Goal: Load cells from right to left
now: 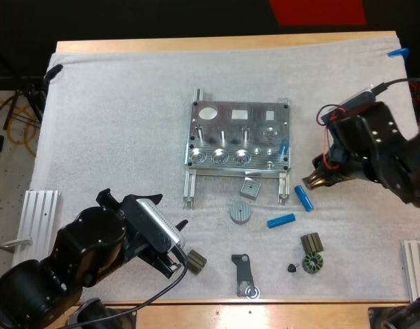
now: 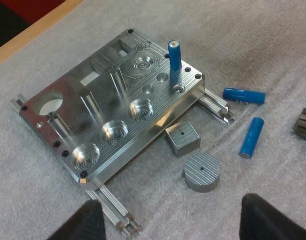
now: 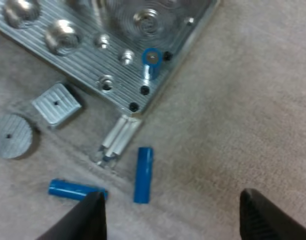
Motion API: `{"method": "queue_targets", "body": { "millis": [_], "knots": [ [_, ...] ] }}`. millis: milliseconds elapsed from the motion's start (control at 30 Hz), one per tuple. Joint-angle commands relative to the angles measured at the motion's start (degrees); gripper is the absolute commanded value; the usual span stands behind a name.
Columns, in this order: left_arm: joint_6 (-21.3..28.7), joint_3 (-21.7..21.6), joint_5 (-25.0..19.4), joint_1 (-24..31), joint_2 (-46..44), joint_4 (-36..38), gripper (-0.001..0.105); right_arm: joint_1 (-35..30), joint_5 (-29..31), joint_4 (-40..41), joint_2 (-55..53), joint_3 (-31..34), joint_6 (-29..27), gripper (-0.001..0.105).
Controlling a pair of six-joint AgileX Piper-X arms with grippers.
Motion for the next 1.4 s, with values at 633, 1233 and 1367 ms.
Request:
{"method": "queue_targets", "body": {
  "millis": [633,1233,1367],
  "knots": [
    [8.7,-0.4,-0.8,-0.1,-0.1,-4.1,0.057,-0.3,-2.7,10.5,-13.9,0.0,1.3,0.056],
    [16.5,-0.4,7.0,-0.1,2.1,-6.2,0.057,-0.3,-6.7,16.8,-22.5,0.5,7.4,0.056],
    [16.5,-0.4,11.6,-0.1,5.2,-6.2,0.057,-0.3,-9.2,17.1,-25.1,4.0,8.7,0.056]
  ]
}}
